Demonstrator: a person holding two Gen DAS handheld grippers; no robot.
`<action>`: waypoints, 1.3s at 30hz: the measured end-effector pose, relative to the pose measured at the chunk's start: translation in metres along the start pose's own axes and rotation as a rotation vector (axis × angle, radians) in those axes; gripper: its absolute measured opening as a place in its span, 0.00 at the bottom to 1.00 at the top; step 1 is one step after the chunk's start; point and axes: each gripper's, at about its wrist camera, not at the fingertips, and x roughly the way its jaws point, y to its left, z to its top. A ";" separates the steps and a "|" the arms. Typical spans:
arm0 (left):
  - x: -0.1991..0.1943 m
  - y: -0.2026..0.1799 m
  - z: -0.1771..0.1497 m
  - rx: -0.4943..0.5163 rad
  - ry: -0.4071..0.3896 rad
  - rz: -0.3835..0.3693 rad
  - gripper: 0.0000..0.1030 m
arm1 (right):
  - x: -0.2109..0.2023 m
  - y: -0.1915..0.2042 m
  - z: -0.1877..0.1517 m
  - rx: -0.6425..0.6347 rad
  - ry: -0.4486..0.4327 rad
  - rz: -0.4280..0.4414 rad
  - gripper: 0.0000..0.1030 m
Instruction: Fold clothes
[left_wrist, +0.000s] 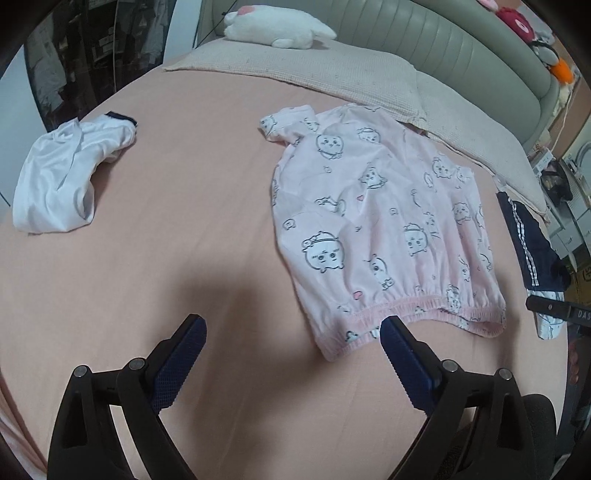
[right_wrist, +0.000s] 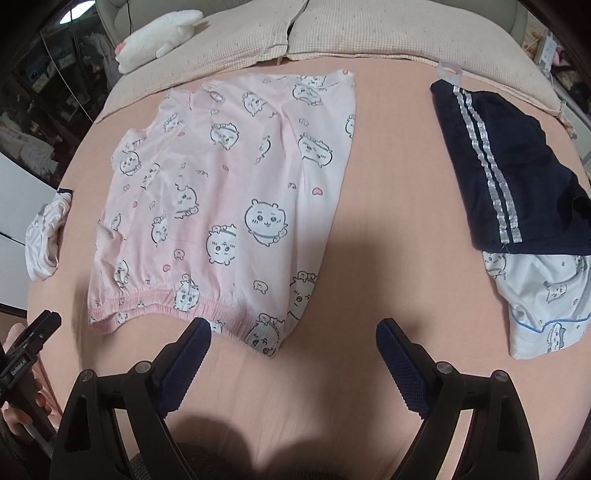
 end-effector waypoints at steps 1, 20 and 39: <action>0.001 -0.007 0.003 0.019 -0.001 0.004 0.93 | -0.007 -0.009 -0.003 0.002 0.000 0.004 0.88; 0.063 -0.231 0.008 0.408 0.030 0.049 0.94 | 0.007 -0.118 0.091 0.021 0.011 -0.002 0.88; 0.126 -0.304 -0.019 0.643 0.242 0.166 0.94 | 0.088 -0.139 0.204 0.107 0.036 0.211 0.88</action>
